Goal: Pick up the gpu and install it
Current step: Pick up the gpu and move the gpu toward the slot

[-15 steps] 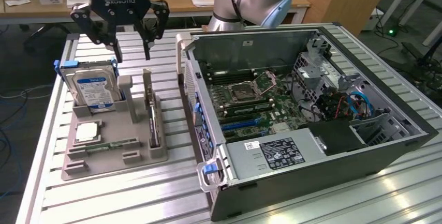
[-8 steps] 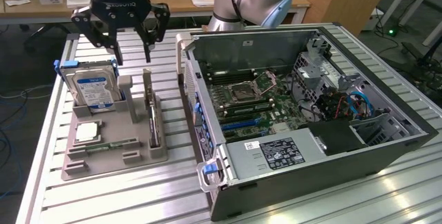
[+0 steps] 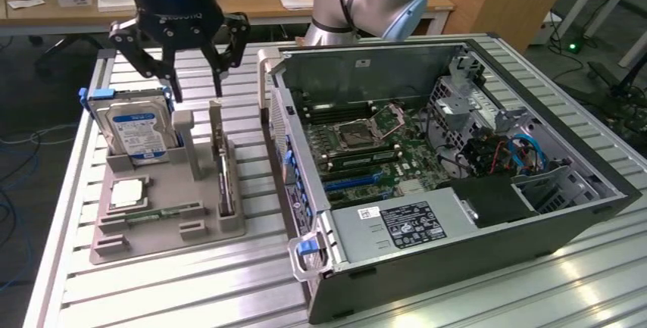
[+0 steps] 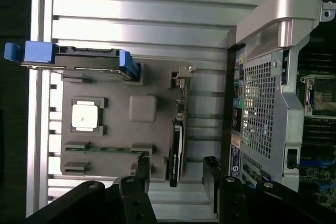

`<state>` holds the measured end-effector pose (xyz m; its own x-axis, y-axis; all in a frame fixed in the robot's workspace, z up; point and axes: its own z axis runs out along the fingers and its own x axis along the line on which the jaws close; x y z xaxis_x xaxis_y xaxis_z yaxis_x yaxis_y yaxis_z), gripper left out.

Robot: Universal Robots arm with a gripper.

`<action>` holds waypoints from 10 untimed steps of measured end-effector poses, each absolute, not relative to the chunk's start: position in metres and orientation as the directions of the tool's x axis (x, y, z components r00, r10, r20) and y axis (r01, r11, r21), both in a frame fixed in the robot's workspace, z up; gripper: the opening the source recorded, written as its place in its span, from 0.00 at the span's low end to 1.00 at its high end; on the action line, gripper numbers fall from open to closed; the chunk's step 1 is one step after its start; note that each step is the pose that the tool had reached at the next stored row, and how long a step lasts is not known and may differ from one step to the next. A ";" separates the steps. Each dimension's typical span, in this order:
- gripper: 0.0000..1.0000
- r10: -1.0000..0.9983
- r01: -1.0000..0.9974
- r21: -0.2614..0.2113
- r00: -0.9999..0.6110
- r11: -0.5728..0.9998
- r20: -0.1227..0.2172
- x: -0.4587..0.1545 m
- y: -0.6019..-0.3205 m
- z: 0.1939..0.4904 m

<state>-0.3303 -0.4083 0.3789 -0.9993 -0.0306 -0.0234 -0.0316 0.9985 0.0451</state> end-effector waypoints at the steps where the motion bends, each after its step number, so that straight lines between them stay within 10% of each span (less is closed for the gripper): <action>1: 0.53 -0.031 -0.032 0.045 -0.999 0.998 -0.023 -0.330 -0.408 0.378; 10: 0.53 -0.033 -0.034 0.045 -0.999 0.998 -0.023 -0.330 -0.412 0.369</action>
